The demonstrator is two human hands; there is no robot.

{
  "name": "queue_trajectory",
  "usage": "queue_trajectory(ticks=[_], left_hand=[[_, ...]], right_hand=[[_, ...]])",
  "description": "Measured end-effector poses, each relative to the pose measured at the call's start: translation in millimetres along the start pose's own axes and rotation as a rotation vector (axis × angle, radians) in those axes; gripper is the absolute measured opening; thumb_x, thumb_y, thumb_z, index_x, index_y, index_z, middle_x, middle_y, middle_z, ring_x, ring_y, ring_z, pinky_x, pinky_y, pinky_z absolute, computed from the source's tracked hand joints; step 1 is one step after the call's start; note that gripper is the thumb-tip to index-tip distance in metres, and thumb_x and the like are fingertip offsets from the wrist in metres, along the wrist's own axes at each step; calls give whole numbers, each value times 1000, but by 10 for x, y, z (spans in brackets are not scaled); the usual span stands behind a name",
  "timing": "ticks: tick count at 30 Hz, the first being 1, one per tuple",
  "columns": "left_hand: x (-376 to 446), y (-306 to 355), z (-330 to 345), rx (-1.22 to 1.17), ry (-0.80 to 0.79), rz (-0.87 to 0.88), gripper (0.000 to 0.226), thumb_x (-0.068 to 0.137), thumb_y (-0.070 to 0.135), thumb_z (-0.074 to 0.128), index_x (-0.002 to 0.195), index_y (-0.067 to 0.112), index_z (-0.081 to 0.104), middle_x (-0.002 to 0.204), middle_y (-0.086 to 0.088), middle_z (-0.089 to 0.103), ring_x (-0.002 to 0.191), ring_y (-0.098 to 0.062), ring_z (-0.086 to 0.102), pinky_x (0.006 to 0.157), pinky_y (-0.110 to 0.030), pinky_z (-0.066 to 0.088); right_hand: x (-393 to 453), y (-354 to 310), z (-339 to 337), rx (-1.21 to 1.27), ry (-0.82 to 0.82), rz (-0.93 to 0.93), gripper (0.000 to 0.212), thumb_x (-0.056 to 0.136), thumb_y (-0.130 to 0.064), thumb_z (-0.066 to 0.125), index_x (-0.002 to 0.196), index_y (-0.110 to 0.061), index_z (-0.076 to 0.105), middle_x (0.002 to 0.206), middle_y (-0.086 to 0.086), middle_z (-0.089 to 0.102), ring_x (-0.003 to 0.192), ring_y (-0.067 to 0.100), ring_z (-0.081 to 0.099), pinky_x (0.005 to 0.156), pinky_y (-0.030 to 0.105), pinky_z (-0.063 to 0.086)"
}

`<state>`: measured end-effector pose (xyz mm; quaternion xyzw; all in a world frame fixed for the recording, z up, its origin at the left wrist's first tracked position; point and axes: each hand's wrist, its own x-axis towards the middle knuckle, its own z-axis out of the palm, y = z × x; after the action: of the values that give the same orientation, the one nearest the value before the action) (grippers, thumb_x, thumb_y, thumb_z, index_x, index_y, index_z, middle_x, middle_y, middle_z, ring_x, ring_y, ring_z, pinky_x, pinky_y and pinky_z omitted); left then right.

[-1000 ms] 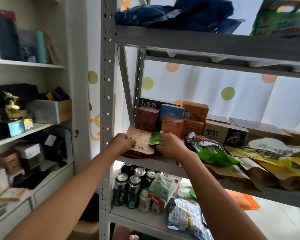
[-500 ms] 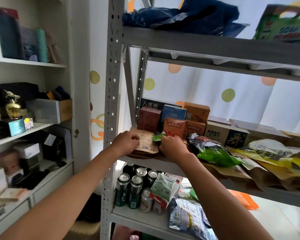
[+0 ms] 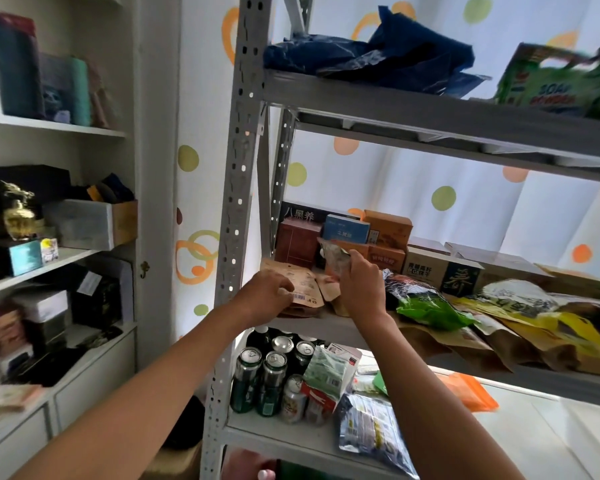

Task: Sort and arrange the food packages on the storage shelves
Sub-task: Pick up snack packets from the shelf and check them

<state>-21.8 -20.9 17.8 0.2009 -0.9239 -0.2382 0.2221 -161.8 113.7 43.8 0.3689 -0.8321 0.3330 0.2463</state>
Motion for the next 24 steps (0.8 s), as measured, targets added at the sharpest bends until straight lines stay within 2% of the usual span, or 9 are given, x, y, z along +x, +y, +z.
queue_trajectory(ticks=[2, 5, 8, 12, 14, 15, 17, 20, 24], left_hand=[[-45, 17, -9, -32, 60, 54, 26, 93, 20, 64, 117, 13, 70, 130, -5, 55, 130, -22, 44, 105, -27, 34], [-155, 160, -54, -209, 139, 91, 19, 95, 17, 62, 111, 10, 71, 112, 1, 59, 115, -19, 54, 95, -27, 41], [-316, 343, -86, -461, 72, 17, 18, 100, 26, 57, 106, 13, 69, 109, -1, 67, 105, -17, 61, 94, -32, 45], [-564, 444, -47, -847, -44, -135, 32, 100, 43, 52, 103, 14, 65, 109, -7, 71, 106, -23, 65, 100, -42, 49], [-729, 476, -19, -988, -83, -137, 39, 99, 43, 52, 108, 7, 66, 108, -10, 72, 101, -18, 67, 93, -33, 52], [-827, 495, -2, -1050, -65, -126, 38, 99, 41, 54, 108, 6, 67, 103, -8, 73, 93, -12, 68, 84, -24, 53], [-989, 529, 47, -1142, 22, -118, 27, 97, 32, 60, 107, 8, 67, 97, -1, 74, 84, -6, 70, 68, -12, 51], [-1214, 508, 172, -1282, 61, -142, 23, 92, 23, 68, 111, 10, 63, 104, -1, 74, 94, -13, 72, 71, -17, 55], [-1499, 502, 246, -1366, 56, -136, 25, 88, 15, 72, 110, 15, 59, 102, 2, 74, 89, -8, 73, 67, -17, 56]], right_hand=[[-45, -70, -66, 193, 100, 73, 23, 103, -8, 46, 106, 0, 67, 93, 16, 74, 76, 31, 70, 69, 41, 60], [-161, -223, -178, 426, 199, 184, 24, 102, -10, 47, 102, -5, 71, 88, 5, 70, 76, 22, 66, 66, 42, 61], [-367, -405, -275, 621, 250, 265, 25, 99, -8, 49, 89, -15, 71, 80, -6, 68, 80, 26, 70, 63, 42, 60], [-784, -657, -416, 897, 316, 397, 35, 100, -7, 54, 81, -31, 70, 76, -12, 72, 87, 27, 73, 68, 42, 62], [-992, -744, -429, 1055, 348, 504, 32, 100, -5, 55, 86, -28, 73, 84, -5, 77, 90, 26, 75, 73, 38, 63], [-1112, -782, -428, 1120, 355, 549, 30, 99, -4, 55, 88, -25, 74, 87, -2, 78, 90, 23, 75, 75, 37, 62], [-1342, -855, -408, 1169, 375, 607, 28, 96, -1, 56, 88, -20, 75, 89, 3, 78, 87, 20, 75, 76, 38, 62], [-1701, -963, -356, 1145, 399, 663, 25, 93, 3, 57, 94, -15, 74, 91, 4, 78, 89, 19, 75, 73, 33, 60], [-2115, -991, -420, 1100, 337, 706, 27, 88, 9, 57, 95, -12, 72, 88, 3, 77, 83, 17, 73, 70, 29, 60]])
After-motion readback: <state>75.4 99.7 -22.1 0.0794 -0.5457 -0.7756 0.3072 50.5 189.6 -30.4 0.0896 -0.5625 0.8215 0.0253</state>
